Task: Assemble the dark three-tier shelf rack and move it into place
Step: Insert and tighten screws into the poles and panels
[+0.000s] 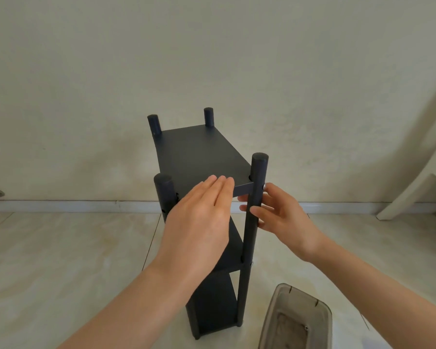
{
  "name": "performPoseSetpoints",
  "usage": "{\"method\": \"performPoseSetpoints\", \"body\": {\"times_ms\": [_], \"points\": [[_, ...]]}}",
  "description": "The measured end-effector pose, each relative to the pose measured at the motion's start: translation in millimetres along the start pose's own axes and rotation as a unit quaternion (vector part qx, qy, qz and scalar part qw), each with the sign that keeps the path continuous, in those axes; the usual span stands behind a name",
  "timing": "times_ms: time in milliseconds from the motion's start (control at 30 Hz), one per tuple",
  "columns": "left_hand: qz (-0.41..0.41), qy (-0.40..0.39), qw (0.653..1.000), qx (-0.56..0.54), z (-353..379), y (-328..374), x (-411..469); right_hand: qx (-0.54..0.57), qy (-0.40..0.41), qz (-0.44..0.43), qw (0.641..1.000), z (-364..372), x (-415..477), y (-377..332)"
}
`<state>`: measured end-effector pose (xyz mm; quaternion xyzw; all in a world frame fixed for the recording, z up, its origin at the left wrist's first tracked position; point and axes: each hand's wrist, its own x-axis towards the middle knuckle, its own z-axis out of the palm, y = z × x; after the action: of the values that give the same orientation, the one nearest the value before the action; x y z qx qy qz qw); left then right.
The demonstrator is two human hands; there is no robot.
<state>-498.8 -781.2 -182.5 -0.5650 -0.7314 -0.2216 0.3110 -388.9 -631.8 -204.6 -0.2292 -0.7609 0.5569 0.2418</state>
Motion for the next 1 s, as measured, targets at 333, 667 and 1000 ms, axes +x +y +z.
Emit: {"method": "performPoseSetpoints", "body": {"times_ms": [333, 667, 1000], "points": [[0.105, 0.114, 0.988, 0.0, -13, -25, 6, 0.012, -0.01, 0.002, 1.0, -2, 2, 1], [-0.487, 0.026, 0.646, -0.587, -19, -84, 16, 0.003, -0.006, -0.014, 1.0, 6, 7, 0], [-0.555, -0.015, 0.537, -0.636, 3, -85, 19, 0.012, 0.017, -0.012, 1.0, 4, 21, 5]]}}
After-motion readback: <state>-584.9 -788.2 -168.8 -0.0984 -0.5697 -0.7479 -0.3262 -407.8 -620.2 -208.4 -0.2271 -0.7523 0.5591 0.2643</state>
